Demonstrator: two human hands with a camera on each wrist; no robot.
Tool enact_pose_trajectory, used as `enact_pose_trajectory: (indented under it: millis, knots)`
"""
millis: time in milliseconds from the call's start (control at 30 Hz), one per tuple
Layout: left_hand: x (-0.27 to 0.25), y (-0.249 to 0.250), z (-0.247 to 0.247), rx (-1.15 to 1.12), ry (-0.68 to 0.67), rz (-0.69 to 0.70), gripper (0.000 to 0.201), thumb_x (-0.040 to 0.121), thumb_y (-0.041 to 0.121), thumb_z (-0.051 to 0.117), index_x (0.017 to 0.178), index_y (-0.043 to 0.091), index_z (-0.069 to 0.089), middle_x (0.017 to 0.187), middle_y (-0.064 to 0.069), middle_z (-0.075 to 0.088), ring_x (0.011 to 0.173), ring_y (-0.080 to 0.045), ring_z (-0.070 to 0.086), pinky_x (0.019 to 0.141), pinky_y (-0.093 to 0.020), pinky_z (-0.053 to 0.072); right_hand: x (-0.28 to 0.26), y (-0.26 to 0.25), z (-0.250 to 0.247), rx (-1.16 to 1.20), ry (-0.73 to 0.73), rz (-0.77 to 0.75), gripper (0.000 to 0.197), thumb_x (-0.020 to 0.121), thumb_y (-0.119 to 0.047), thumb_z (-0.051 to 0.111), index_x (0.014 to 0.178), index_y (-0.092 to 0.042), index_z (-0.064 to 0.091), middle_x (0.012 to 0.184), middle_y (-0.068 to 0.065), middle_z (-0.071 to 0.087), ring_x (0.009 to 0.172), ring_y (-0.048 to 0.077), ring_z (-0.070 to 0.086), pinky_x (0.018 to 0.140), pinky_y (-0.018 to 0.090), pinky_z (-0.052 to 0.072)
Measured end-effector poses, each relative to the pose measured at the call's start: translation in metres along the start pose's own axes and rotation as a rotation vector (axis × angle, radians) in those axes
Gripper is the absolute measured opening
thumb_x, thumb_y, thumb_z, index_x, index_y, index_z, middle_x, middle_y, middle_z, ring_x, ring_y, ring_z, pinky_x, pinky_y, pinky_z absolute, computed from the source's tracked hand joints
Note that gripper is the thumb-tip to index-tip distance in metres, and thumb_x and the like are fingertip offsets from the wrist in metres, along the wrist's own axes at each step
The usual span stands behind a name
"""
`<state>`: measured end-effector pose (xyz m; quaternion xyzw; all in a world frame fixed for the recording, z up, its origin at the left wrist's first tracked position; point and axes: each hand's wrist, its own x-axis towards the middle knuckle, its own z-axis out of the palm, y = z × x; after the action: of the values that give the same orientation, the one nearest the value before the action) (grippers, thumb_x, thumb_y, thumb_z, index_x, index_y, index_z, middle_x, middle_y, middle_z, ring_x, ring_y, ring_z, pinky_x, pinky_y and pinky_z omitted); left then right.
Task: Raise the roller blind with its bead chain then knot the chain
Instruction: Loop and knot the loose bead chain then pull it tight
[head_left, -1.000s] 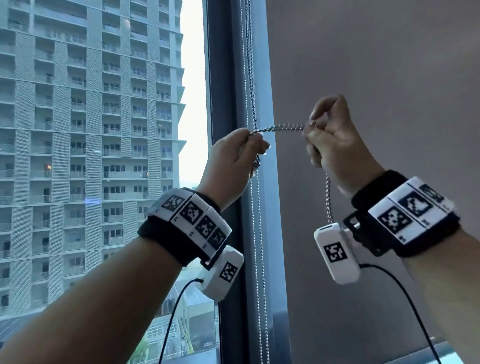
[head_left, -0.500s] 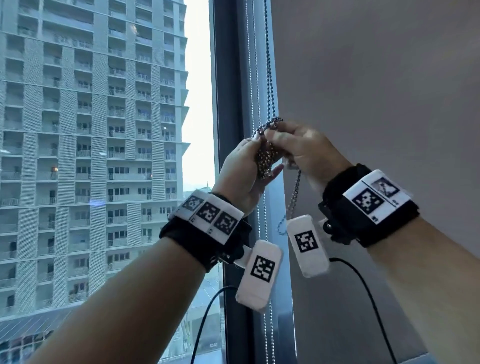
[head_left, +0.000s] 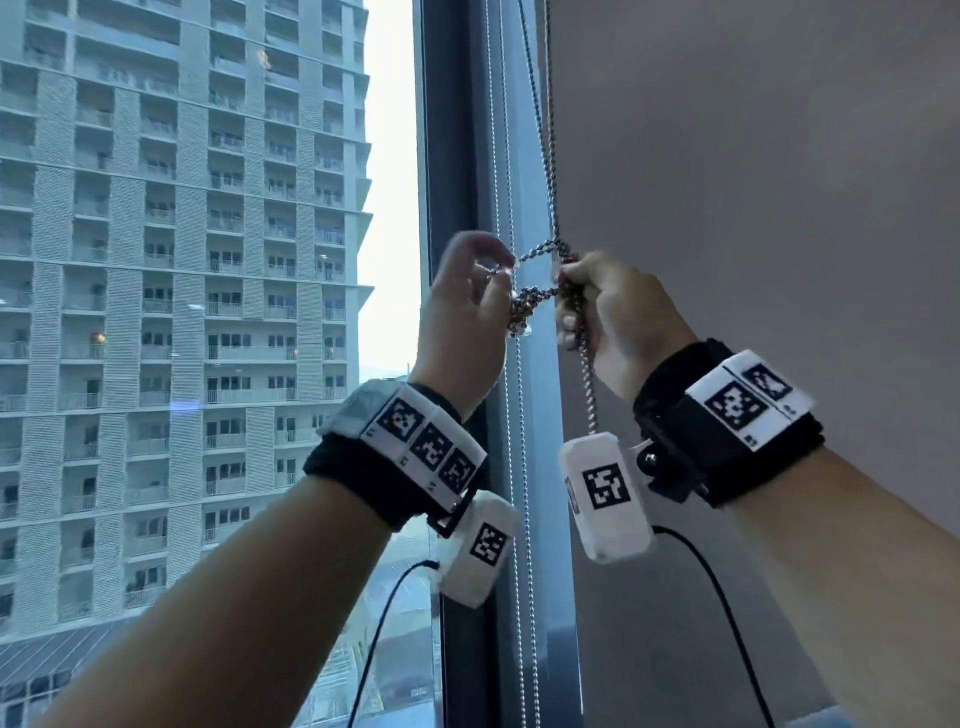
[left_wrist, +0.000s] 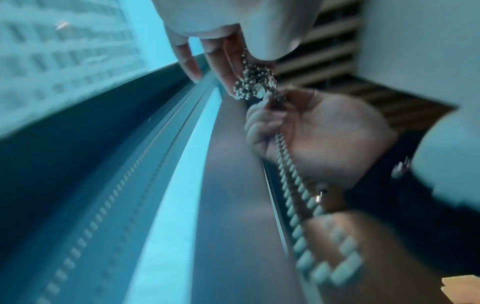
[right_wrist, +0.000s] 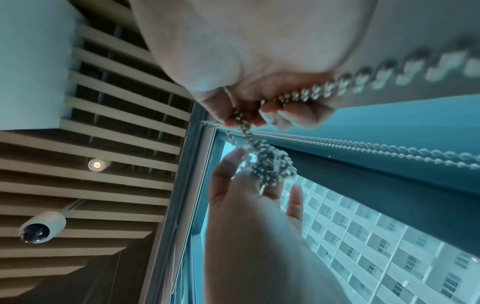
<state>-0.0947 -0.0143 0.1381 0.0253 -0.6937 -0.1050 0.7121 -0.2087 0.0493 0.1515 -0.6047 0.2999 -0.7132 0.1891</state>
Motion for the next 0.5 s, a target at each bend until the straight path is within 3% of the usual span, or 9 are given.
enact_pose_trajectory:
  millis: [100, 167, 267, 333, 400, 500]
  knots:
    - [0.003, -0.004, 0.001, 0.323, -0.020, 0.093, 0.033, 0.080, 0.006, 0.041, 0.081, 0.030, 0.064, 0.090, -0.004, 0.062, 0.068, 0.003, 0.052, 0.062, -0.006, 0.039, -0.005, 0.001, 0.001, 0.153, -0.101, 0.036, 0.020, 0.087, -0.015, 0.036, 0.069, -0.016, 0.045, 0.064, -0.004, 0.039, 0.051, 0.010, 0.033, 0.048, 0.024, 0.025]
    - [0.007, -0.007, 0.004, 0.317, -0.020, 0.023, 0.039, 0.080, 0.010, 0.039, 0.097, 0.024, 0.071, 0.098, -0.004, 0.066, 0.067, 0.002, 0.052, 0.061, -0.011, 0.039, -0.008, 0.002, 0.003, 0.197, -0.137, 0.049, 0.022, 0.087, -0.015, 0.034, 0.068, -0.016, 0.045, 0.066, -0.004, 0.040, 0.052, 0.010, 0.033, 0.049, 0.025, 0.025]
    - [0.014, -0.003, 0.009, 0.114, -0.140, -0.170, 0.042, 0.086, 0.008, 0.038, 0.114, 0.017, 0.067, 0.098, -0.006, 0.068, 0.064, -0.009, 0.053, 0.063, -0.022, 0.041, -0.010, 0.007, 0.000, 0.277, -0.188, 0.118, 0.025, 0.088, -0.018, 0.030, 0.066, -0.017, 0.043, 0.064, -0.004, 0.040, 0.054, 0.011, 0.033, 0.048, 0.024, 0.024]
    - [0.018, 0.008, 0.011, -0.144, -0.244, -0.384, 0.034, 0.091, 0.007, 0.041, 0.113, 0.009, 0.066, 0.084, -0.003, 0.067, 0.070, -0.014, 0.054, 0.063, -0.027, 0.040, -0.010, 0.011, -0.002, 0.345, -0.245, 0.150, 0.024, 0.086, -0.020, 0.029, 0.066, -0.019, 0.042, 0.063, -0.004, 0.041, 0.054, 0.012, 0.034, 0.045, 0.022, 0.024]
    - [0.020, 0.017, 0.010, -0.381, -0.369, -0.530, 0.029, 0.095, 0.019, 0.045, 0.108, 0.006, 0.067, 0.068, 0.005, 0.064, 0.063, -0.013, 0.053, 0.058, -0.027, 0.036, -0.009, 0.013, -0.004, 0.432, -0.301, 0.180, 0.022, 0.086, -0.022, 0.030, 0.068, -0.020, 0.043, 0.065, -0.006, 0.040, 0.055, 0.012, 0.035, 0.044, 0.022, 0.024]
    - [0.022, 0.018, 0.008, -0.445, -0.440, -0.504, 0.023, 0.095, 0.025, 0.049, 0.096, 0.010, 0.066, 0.055, 0.010, 0.060, 0.048, -0.007, 0.051, 0.052, -0.025, 0.033, -0.008, 0.011, -0.006, 0.493, -0.343, 0.203, 0.024, 0.088, -0.023, 0.031, 0.070, -0.022, 0.046, 0.066, -0.008, 0.041, 0.056, 0.012, 0.038, 0.045, 0.022, 0.026]
